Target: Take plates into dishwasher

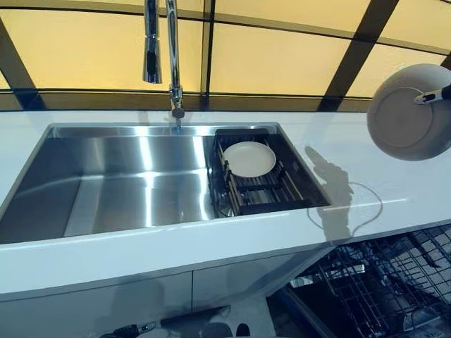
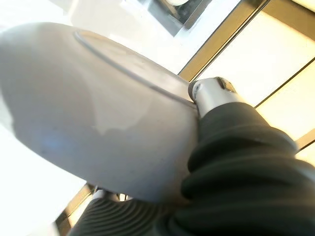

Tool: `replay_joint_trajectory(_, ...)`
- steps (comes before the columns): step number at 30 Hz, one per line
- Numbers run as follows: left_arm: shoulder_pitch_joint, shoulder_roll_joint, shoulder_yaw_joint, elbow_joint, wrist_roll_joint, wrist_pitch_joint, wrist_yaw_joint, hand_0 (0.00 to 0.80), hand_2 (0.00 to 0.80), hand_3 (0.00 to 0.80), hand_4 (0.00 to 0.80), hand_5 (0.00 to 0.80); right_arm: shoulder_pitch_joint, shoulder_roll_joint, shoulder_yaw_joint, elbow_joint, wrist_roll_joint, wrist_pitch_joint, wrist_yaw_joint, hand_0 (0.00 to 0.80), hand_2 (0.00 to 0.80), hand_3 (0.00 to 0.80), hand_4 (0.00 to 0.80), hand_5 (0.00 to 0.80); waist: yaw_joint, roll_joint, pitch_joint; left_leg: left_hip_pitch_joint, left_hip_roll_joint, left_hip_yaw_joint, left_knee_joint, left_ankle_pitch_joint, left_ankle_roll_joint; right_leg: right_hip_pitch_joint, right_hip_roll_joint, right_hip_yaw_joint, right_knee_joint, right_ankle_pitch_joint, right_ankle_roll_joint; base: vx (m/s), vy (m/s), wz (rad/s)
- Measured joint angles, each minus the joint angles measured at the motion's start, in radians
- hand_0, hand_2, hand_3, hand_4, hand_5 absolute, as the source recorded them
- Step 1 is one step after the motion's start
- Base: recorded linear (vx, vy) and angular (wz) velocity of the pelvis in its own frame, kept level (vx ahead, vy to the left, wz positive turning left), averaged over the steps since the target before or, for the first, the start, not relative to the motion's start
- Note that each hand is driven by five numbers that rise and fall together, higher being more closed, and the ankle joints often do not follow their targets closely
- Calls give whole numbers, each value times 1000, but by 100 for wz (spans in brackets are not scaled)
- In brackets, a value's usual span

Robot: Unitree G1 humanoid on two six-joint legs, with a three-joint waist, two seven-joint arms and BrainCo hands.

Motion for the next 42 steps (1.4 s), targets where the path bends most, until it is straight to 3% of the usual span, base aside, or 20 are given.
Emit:
replay_joint_trajectory(5,1,1,-1,0,13,-8,-2,0,0,0,0,0,22,-41,-28,29,-15,17,31,800,800,800,800,800,-35,-2,-1,22,-2,42,4,-11,-4,-2,3,37,1,4,4,-35,-45,-23)
replay_joint_trajectory(7,-5,7,-1,-5,41,-7,-9,0,0,0,0,0,134,-47,-153,19,-30,14,35,800,800,800,800,800,-42,-9,4,28,-1,69,4,-15,-5,-15,6,48,8,25,18,-215,-113,-42)
replay_joint_trajectory(8,-7,12,-1,-5,41,-4,-11,0,0,0,0,0,188,-47,-188,12,-30,9,40,800,800,800,800,800,-45,-10,10,30,1,87,4,-17,-3,-28,13,36,8,47,32,-289,-98,-67)
replay_joint_trajectory(10,-17,23,0,-7,40,1,-12,0,0,0,0,0,238,-45,-214,13,-30,7,47,800,800,800,800,800,-62,-3,42,33,1,127,2,-26,10,-51,19,17,7,99,91,-326,-65,-71)
replay_joint_trajectory(11,-25,30,0,-11,38,3,-12,0,0,0,0,0,253,-45,-240,10,-31,7,48,800,800,800,800,800,-70,8,65,32,11,146,0,-26,18,-68,25,18,6,140,137,-460,-79,-76)
replay_joint_trajectory(12,-28,39,1,-14,36,10,-16,0,0,0,0,0,268,-43,-268,12,-31,7,50,800,800,800,800,800,-64,39,89,20,40,172,1,-21,34,-100,37,9,24,179,162,-459,-101,-55)
replay_joint_trajectory(13,-34,40,5,-10,34,12,-18,0,0,0,0,0,294,-55,-280,12,-34,9,52,800,800,800,800,800,-84,71,101,0,73,182,1,-7,43,-133,53,-44,136,137,144,-339,-134,-38)
replay_joint_trajectory(14,-37,41,7,-11,25,10,-18,0,0,0,0,0,313,-75,-280,10,-49,11,58,800,800,800,800,800,-81,99,101,-21,102,195,5,1,39,-170,52,-89,284,46,67,-294,-235,-28)
replay_joint_trajectory(15,-46,46,12,-12,16,7,-18,0,0,0,0,0,319,-94,-279,6,-61,11,61,800,800,800,800,800,-59,107,103,-20,113,213,25,-2,30,-169,35,-118,372,-43,38,-199,-223,-54)
replay_joint_trajectory(16,-47,58,14,-8,16,10,-19,0,0,0,0,0,325,-109,-284,-9,-62,6,60,800,800,800,800,800,-45,85,100,-25,106,237,55,-8,17,-138,-2,-144,399,-112,34,-174,-171,-66)
replay_joint_trajectory(17,-56,80,15,2,7,14,-18,0,0,0,0,0,333,-111,-306,-25,-59,6,61,800,800,800,800,800,-28,52,100,-38,97,236,92,-29,2,-84,-19,-143,343,-179,31,-59,-34,-46)
replay_joint_trajectory(18,-66,98,31,5,-10,25,-18,0,0,0,0,0,340,-110,-337,-46,-61,5,64,800,800,800,800,800,-27,22,102,-49,77,230,111,-32,-4,-34,-21,-138,247,-211,-18,-44,-2,-16)
replay_joint_trajectory(20,-93,84,62,3,-21,31,-30,0,0,0,0,0,361,-106,-362,-42,-68,-14,83,800,800,800,800,800,-23,42,114,-54,90,151,109,-24,4,10,24,-130,156,-157,-42,-55,-51,-3)
replay_joint_trajectory(21,-95,82,65,1,-19,30,-37,0,0,0,0,0,382,-106,-363,-43,-68,-16,92,800,800,800,800,800,-24,48,111,-52,92,136,104,-21,2,16,34,-128,144,-151,-49,-106,-79,-10)
replay_joint_trajectory(25,-106,62,65,0,-23,31,-29,0,0,0,0,0,478,-109,-437,-44,-70,-43,114,800,800,800,800,800,-42,51,110,-59,90,118,99,-20,2,13,41,-123,124,-137,-50,-95,-17,-7)
replay_joint_trajectory(28,-101,47,64,0,-23,43,-30,0,0,0,0,0,483,-113,-440,-44,-93,-55,125,800,800,800,800,800,-64,55,108,-53,70,119,74,-11,-14,24,35,-116,79,-106,-37,-14,9,-3)
replay_joint_trajectory(33,-100,30,64,-1,-23,53,-29,0,0,0,0,0,484,-115,-449,-54,-162,-98,139,800,800,800,800,800,-72,53,108,-36,33,122,41,-1,-4,58,14,-113,7,-65,-18,-60,-84,0)
replay_joint_trajectory(38,-108,38,65,-2,-23,71,-14,0,0,0,0,0,484,-114,-448,-87,-201,-128,138,800,800,800,800,800,-60,54,108,-38,37,114,39,2,-3,60,18,-113,7,-67,-19,-69,-195,4)
replay_joint_trajectory(42,-110,42,77,-7,-35,71,20,0,0,0,0,0,486,-107,-441,-111,-269,-142,114,800,800,800,800,800,-53,57,112,-59,43,79,53,6,-6,61,25,-111,4,-70,-22,-120,-199,14)
